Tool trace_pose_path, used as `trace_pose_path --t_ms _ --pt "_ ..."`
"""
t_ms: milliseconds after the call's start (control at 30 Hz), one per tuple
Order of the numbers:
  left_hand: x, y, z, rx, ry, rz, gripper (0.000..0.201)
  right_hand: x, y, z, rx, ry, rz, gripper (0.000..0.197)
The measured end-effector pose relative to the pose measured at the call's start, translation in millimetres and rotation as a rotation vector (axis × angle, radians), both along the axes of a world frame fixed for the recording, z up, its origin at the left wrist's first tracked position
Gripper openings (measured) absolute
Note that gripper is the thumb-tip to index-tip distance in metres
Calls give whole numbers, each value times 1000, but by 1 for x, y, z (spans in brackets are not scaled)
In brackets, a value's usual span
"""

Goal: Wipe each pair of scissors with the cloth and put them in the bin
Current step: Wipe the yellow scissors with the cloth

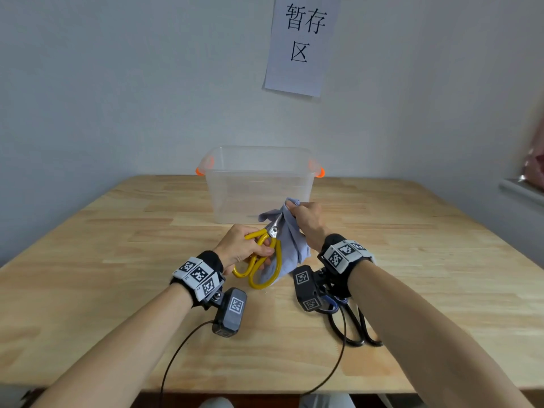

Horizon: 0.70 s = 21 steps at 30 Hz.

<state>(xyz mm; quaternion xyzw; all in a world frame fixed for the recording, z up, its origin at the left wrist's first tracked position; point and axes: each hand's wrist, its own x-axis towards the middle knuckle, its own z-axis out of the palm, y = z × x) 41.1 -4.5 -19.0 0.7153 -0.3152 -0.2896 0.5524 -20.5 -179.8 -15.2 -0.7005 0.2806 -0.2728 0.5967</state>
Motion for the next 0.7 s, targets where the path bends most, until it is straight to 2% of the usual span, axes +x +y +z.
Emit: trace_pose_path --t_ms 67,400,533,600,633,700 --pt "3 1 -2 11 -3 2 9 1 4 1 -10 -2 -4 31" --pt "13 11 -11 36 -12 -21 10 -2 -1 2 59 -97 -73 17" --pt "14 12 -12 15 22 21 12 -2 -13 -7 -11 17 -42 21" --pt "15 10 -11 12 35 32 13 -6 -11 -8 -47 41 23 11" --pt "16 9 -12 12 38 34 13 -7 -10 -7 -44 44 49 12" --pt "16 7 -12 18 37 37 13 -8 -11 -6 -48 88 77 37"
